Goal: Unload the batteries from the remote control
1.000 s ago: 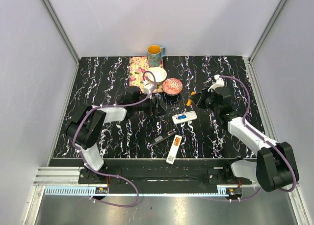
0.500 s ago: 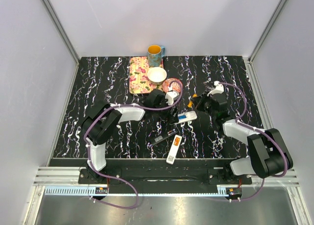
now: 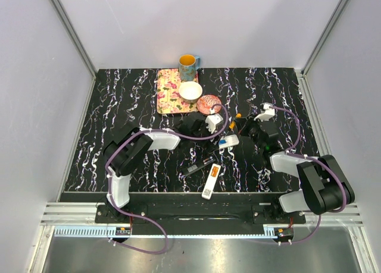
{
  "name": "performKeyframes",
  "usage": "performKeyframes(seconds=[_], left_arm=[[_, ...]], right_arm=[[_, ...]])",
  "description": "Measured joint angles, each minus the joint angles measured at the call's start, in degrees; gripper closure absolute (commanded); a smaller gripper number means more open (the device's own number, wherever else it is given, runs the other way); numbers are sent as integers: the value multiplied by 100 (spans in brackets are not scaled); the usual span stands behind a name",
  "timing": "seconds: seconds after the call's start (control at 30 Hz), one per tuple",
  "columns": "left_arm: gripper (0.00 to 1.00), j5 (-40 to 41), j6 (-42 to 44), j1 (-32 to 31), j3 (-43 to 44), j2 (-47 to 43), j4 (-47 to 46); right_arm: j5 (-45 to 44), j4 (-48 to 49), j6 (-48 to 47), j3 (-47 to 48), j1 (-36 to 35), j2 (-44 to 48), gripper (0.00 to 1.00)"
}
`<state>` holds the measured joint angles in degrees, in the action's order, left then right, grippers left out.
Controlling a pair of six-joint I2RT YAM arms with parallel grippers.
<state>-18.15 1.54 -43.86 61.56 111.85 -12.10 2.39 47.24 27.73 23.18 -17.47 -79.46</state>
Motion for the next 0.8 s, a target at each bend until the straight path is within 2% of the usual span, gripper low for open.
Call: performKeyframes(seconds=[0.53, 0.73, 0.8], left_arm=[[31, 407, 13, -232, -170, 7, -361], [32, 404, 11, -249, -170, 20, -387], [28, 402, 11, -256, -170, 28, -404]], right_arm=[[-385, 111, 15, -162, 0, 236, 100], [-455, 111, 15, -203, 0, 236, 100], [-472, 105, 17, -256, 2, 236, 100]])
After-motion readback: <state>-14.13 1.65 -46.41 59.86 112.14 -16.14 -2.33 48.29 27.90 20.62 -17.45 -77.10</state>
